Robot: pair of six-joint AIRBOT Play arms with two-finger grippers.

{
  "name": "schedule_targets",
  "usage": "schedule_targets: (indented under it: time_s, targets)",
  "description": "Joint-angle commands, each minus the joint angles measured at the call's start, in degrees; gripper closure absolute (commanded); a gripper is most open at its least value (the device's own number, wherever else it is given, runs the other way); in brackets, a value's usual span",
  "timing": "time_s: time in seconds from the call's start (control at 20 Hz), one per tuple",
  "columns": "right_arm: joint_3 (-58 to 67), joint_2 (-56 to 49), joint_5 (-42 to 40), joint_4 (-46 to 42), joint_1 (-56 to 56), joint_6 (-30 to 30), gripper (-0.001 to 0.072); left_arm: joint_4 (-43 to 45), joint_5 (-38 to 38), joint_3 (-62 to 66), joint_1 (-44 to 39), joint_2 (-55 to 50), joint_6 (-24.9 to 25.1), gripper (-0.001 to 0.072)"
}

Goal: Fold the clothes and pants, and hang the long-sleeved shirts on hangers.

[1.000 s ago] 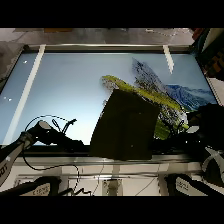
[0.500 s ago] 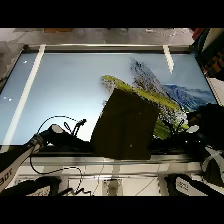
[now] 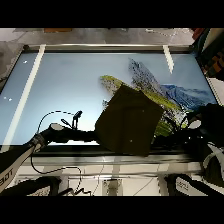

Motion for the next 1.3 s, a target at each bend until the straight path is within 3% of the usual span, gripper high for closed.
schedule_targets:
  time_s: [0.0, 0.15, 0.4, 0.5, 0.65, 0.7, 0.95, 1.25]
  targets:
    - [-3.5, 0.0, 1.09, 6.86, -0.02, 1.64, 0.025, -2.21, 1.4, 0.22, -0.24, 0.02, 1.25, 0.0687]
    - [-5.97, -0.02, -3.1, 11.85, 0.83, 2.36, 0.0252, -2.23, 1.29, 0.22, -0.85, -0.02, 1.25, 0.0687]
    - [-6.51, -3.23, -8.17, 16.72, 12.44, 3.08, 0.0256, -2.23, 1.27, 0.22, -1.9, -0.09, 1.25, 0.0687]
    - [-6.43, -3.76, -10.29, 20.83, 15.39, -0.22, 0.0332, -2.23, 1.27, 0.22, -1.9, -0.07, 1.25, 0.0687]
    - [-3.98, -3.5, -8.61, 21.51, 15.56, -2.34, 0.0641, -2.23, 0.35, 0.37, -1.84, 0.37, 1.27, 0.0687]
    - [-2.08, -3.34, -6.12, 21.46, 15.56, -3.74, 0.0672, -2.21, -0.13, 0.85, -1.73, 1.18, 1.64, 0.0687]
    - [14.71, 1.09, 6.29, 19.23, 15.56, -4.85, 0.0674, -1.92, -0.48, 8.59, 1.31, 12.28, 2.1, 0.0688]
    - [40.13, 16.81, 7.67, 23.3, 15.56, -3.28, 0.0673, -3.39, -0.48, 18.34, 9.97, 38.38, 1.81, 0.0687]
